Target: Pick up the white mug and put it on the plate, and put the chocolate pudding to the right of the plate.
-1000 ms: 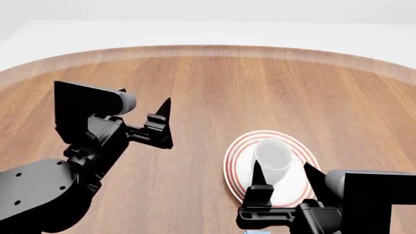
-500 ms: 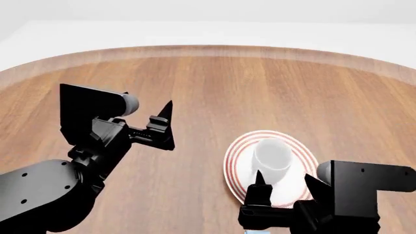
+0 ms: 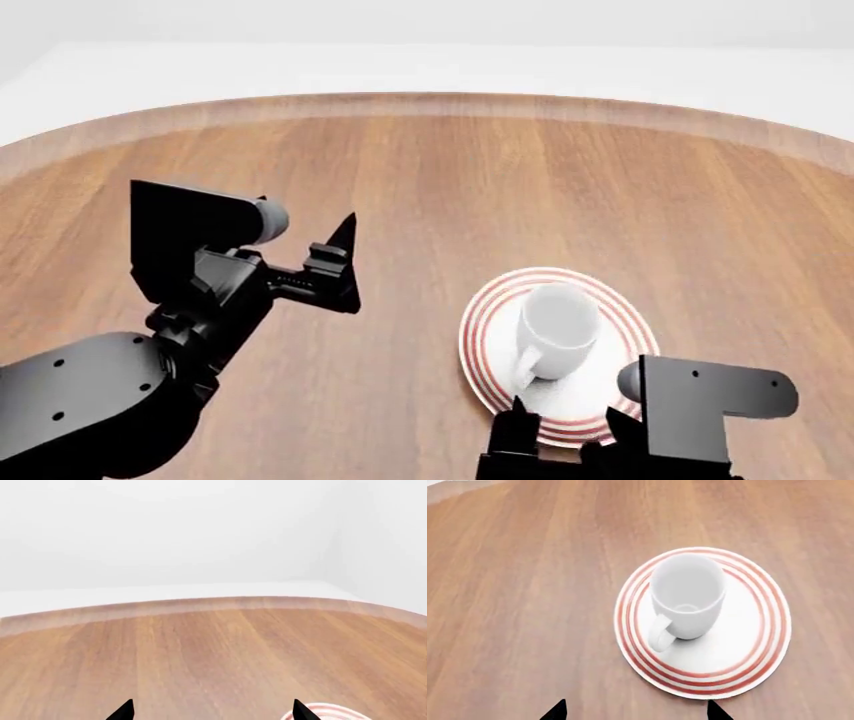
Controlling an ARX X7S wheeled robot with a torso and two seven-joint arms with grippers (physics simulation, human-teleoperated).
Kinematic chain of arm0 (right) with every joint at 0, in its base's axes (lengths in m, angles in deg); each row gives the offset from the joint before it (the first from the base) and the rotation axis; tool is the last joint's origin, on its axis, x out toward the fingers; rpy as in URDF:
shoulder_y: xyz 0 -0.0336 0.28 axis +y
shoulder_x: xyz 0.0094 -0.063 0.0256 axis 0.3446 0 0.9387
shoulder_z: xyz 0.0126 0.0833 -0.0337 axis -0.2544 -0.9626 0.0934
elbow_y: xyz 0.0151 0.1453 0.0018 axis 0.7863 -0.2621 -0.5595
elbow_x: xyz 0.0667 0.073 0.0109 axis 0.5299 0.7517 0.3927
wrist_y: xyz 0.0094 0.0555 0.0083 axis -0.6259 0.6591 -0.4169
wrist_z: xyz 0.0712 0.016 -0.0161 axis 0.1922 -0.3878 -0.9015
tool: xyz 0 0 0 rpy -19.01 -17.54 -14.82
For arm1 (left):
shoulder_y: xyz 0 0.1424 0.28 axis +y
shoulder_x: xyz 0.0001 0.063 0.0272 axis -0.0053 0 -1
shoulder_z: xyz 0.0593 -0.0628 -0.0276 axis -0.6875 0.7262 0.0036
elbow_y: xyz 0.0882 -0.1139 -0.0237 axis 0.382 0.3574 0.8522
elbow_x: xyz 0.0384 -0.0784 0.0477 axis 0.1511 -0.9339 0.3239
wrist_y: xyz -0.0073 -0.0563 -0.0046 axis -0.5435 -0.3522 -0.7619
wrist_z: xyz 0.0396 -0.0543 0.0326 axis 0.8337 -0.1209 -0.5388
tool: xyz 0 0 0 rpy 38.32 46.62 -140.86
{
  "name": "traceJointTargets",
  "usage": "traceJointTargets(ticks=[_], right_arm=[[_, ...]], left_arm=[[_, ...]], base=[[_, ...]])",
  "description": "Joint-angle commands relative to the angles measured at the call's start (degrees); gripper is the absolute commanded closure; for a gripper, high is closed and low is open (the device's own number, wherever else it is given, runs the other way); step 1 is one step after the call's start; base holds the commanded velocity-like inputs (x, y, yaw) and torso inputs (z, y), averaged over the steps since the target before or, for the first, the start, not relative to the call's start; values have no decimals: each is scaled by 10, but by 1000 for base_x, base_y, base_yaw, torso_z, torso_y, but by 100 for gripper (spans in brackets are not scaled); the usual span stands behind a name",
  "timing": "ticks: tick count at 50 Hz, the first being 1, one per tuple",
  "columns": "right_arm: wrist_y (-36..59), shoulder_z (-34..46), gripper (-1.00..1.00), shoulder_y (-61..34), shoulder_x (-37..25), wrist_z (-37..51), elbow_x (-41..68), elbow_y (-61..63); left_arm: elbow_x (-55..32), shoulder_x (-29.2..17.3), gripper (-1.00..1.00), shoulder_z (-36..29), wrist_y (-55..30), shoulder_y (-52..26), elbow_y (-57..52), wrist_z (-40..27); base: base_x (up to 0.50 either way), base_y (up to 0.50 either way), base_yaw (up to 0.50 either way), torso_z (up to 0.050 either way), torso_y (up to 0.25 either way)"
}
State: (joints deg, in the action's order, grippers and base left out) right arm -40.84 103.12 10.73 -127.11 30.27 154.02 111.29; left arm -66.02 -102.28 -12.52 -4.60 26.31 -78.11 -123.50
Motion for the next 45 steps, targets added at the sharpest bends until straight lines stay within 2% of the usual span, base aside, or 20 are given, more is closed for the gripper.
traceJointTargets(ticks=[1, 45], right_arm=[[-13, 12, -100, 29, 16, 0, -4, -15], [-28, 29, -100, 99, 30, -29, -6, -61]], left_arm=[[1, 1, -100, 0, 3, 7, 3, 2], [-1, 4, -100, 3, 15, 27, 13, 11]], base=[[0, 0, 0, 0, 0], [0, 0, 0, 0, 0]])
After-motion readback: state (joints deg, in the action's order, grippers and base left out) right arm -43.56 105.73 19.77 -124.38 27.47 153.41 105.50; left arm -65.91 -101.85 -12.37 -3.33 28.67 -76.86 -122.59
